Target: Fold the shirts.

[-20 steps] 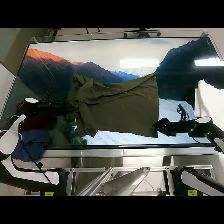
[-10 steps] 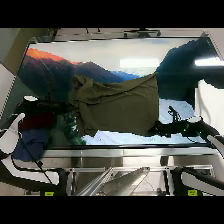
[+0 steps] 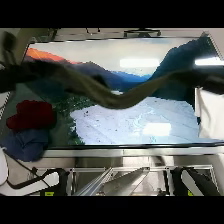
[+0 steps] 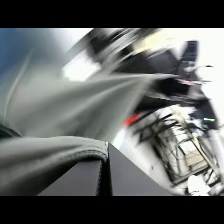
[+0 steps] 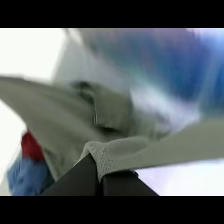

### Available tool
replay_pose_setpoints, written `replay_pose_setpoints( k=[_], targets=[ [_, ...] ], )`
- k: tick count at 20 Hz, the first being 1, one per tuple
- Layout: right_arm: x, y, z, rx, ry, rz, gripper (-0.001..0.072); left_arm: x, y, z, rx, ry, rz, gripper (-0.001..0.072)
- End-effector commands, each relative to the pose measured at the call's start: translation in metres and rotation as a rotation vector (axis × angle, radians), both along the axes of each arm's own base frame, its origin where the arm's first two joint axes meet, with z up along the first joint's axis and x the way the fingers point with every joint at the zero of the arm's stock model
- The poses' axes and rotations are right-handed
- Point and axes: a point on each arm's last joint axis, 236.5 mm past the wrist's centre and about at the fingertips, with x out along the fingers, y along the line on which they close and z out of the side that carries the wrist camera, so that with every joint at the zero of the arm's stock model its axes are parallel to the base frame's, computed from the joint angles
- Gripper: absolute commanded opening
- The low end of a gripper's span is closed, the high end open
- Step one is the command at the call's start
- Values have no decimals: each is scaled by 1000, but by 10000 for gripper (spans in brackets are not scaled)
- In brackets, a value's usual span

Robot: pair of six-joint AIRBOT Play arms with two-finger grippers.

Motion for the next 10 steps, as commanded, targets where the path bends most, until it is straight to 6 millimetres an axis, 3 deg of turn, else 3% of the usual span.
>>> replay_pose_setpoints(
  k=[1,3,5,7,8,10],
  targets=[
    [-93,15,173,-126,-520,-61,17,-155,-9,190,-270,-593,-162,27],
    [-123,12,224,-221,-691,-188,17,-229,-6,240,-303,-820,-172,27],
    [-144,9,263,-273,-822,-312,17,-266,-6,264,-260,-957,-81,27],
    [-153,9,280,-290,-878,-357,16,-262,-3,270,-158,-946,75,28],
    [-150,7,277,-293,-861,-359,16,-246,6,267,-101,-907,173,28],
    [-121,-10,251,-253,-699,-338,16,-202,39,254,-23,-811,383,29]
  ],
)
